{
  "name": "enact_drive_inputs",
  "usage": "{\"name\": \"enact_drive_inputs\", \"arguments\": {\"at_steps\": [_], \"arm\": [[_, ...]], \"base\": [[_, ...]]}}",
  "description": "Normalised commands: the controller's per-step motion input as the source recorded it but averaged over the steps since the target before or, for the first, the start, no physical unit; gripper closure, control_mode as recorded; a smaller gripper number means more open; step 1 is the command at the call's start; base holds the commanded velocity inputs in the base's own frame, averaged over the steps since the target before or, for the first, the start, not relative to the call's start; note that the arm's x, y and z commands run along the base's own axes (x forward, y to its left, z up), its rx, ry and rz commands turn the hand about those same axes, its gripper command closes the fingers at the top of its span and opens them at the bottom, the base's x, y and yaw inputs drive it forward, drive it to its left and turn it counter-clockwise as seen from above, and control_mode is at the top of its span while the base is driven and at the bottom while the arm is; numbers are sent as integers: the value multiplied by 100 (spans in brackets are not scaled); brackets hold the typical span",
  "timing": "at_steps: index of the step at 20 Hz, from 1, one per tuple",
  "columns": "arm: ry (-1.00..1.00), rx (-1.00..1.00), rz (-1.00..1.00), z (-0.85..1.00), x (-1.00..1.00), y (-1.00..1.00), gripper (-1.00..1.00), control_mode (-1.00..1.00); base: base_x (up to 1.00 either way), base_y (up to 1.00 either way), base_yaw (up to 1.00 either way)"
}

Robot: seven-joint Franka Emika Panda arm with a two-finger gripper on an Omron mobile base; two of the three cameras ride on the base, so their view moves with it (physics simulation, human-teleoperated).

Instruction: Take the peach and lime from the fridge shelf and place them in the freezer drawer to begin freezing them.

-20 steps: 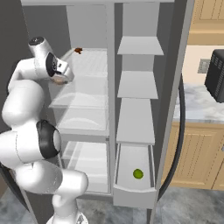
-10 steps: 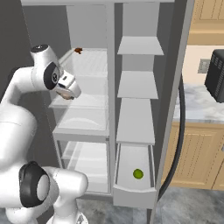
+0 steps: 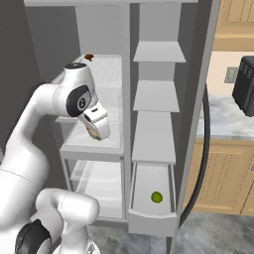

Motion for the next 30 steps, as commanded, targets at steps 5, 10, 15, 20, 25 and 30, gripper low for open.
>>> {"name": "enact_drive_inputs", "arguments": {"at_steps": [5,10,15,20,25,30], "arm": [[18,26,-29,-42,-13,-100,100,-100],[30,13,-28,-86,5,-93,100,-100],[22,7,-25,-87,12,-63,100,-100],[2,2,-9,-50,20,-12,100,-100],[1,0,0,-53,25,0,100,-100],[1,0,0,-56,33,1,100,-100]], "base": [[0,0,0],[0,0,0],[0,0,0],[0,0,0],[0,0,0],[0,0,0]]}}
